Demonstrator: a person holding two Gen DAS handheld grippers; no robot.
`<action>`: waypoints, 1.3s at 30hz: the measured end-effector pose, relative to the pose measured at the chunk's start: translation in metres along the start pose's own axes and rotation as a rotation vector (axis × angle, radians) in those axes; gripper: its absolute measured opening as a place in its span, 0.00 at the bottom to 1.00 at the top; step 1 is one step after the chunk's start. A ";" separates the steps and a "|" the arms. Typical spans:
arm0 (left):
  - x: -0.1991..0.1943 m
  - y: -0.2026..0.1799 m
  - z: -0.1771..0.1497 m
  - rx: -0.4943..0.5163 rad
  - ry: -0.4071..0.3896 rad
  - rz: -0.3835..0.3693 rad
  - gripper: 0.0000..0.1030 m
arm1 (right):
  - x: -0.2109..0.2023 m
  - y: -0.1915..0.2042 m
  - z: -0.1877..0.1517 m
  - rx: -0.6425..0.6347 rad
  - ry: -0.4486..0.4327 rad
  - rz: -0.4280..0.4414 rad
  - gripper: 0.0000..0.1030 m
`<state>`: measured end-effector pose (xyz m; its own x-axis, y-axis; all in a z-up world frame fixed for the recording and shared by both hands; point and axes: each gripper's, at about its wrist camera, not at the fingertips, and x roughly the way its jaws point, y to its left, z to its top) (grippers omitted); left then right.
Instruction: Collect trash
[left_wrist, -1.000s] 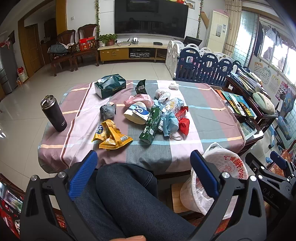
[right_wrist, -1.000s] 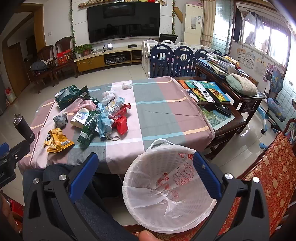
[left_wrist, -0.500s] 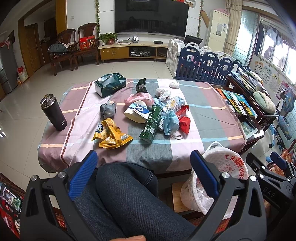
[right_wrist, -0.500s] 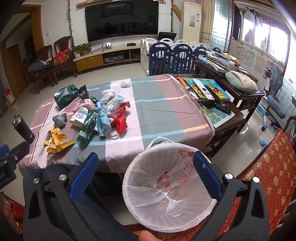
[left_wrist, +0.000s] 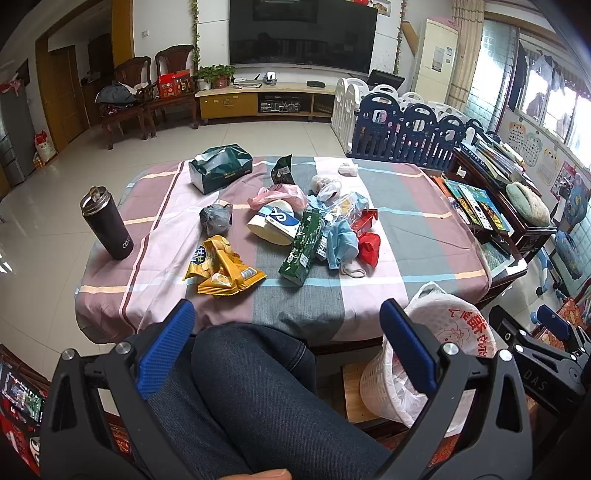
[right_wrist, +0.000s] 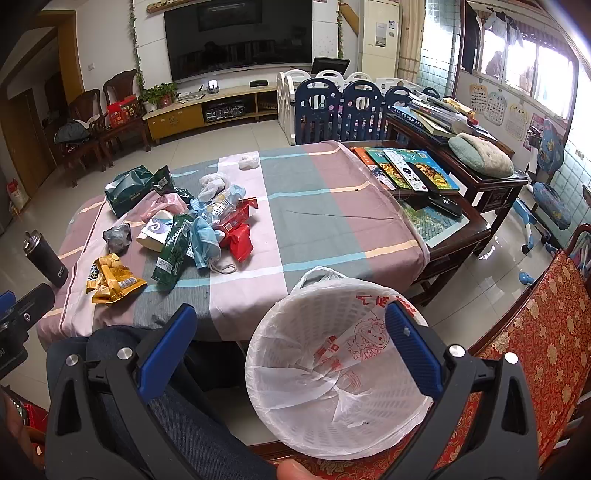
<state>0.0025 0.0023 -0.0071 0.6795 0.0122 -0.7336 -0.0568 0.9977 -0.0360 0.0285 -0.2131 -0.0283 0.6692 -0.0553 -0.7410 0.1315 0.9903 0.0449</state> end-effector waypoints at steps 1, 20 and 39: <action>0.000 0.000 0.000 0.000 0.001 0.000 0.97 | 0.000 0.000 0.000 0.000 0.001 -0.001 0.97; 0.004 0.000 -0.002 0.000 0.008 0.002 0.97 | 0.001 0.001 0.000 0.001 0.003 -0.003 0.97; 0.004 0.000 -0.002 0.000 0.010 0.002 0.97 | 0.003 0.001 -0.002 -0.004 0.010 -0.004 0.97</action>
<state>0.0042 0.0026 -0.0116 0.6721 0.0132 -0.7403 -0.0581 0.9977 -0.0351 0.0294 -0.2122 -0.0319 0.6616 -0.0578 -0.7476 0.1313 0.9906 0.0396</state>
